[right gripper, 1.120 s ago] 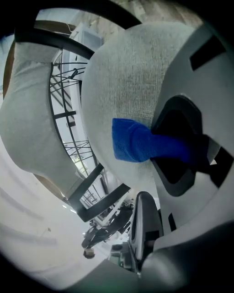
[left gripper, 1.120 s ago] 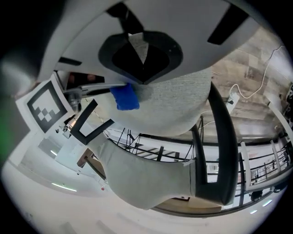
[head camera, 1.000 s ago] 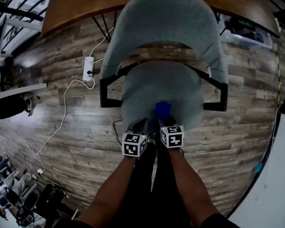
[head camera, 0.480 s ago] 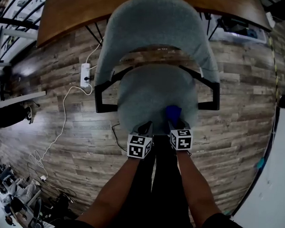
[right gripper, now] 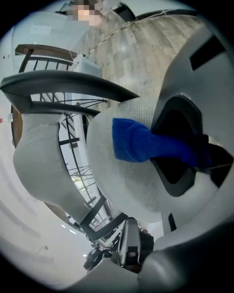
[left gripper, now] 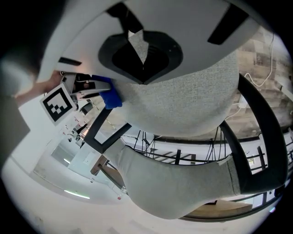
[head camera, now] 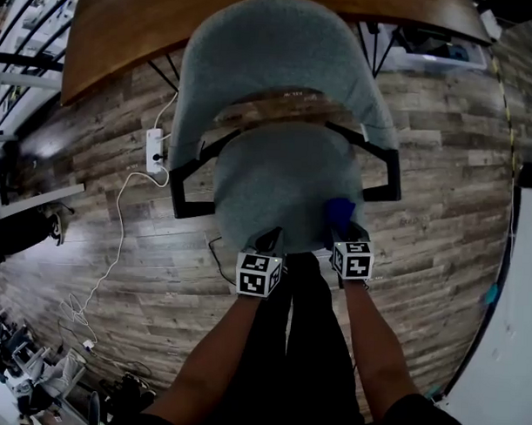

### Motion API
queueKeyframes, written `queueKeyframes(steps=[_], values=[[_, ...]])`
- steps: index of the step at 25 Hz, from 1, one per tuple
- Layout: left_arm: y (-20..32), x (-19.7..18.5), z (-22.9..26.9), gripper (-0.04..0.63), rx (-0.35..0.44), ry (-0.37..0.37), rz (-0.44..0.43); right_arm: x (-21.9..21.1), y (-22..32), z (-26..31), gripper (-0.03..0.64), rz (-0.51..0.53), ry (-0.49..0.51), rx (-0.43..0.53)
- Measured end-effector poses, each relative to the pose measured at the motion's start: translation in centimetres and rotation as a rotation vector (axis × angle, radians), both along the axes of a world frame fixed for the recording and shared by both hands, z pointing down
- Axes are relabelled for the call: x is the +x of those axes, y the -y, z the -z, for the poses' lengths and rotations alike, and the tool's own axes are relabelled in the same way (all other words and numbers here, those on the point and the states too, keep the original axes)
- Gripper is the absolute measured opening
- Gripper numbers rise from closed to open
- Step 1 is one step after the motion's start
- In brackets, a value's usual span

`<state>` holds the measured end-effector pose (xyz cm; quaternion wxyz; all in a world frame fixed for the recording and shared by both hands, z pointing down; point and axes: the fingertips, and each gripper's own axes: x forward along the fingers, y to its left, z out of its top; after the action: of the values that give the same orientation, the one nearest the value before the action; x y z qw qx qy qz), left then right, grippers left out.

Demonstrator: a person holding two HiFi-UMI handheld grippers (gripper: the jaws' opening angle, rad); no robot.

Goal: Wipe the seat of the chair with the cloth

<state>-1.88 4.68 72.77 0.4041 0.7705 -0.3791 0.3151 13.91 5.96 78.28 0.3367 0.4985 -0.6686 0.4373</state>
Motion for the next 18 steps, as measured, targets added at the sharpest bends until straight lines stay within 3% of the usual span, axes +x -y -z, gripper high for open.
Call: queueKeyframes(steps=[7, 9, 12, 18], values=[[0.3, 0.2, 0.5, -0.002, 0.017, -0.009, -0.007, 5.0, -0.2, -0.3, 0.132, -0.096, -0.100, -0.020], [0.3, 0.3, 0.8, -0.002, 0.023, -0.017, -0.010, 5.8, 0.0, -0.2, 0.132, -0.068, -0.123, -0.008], [0.2, -0.1, 1.5, -0.002, 0.037, -0.028, -0.006, 5.6, 0.2, 0.7, 0.133, -0.013, -0.153, 0.015], [0.7, -2.2, 5.1, -0.002, 0.070, -0.053, 0.058, 2.9, 0.5, 5.7, 0.133, -0.033, -0.138, 0.101]])
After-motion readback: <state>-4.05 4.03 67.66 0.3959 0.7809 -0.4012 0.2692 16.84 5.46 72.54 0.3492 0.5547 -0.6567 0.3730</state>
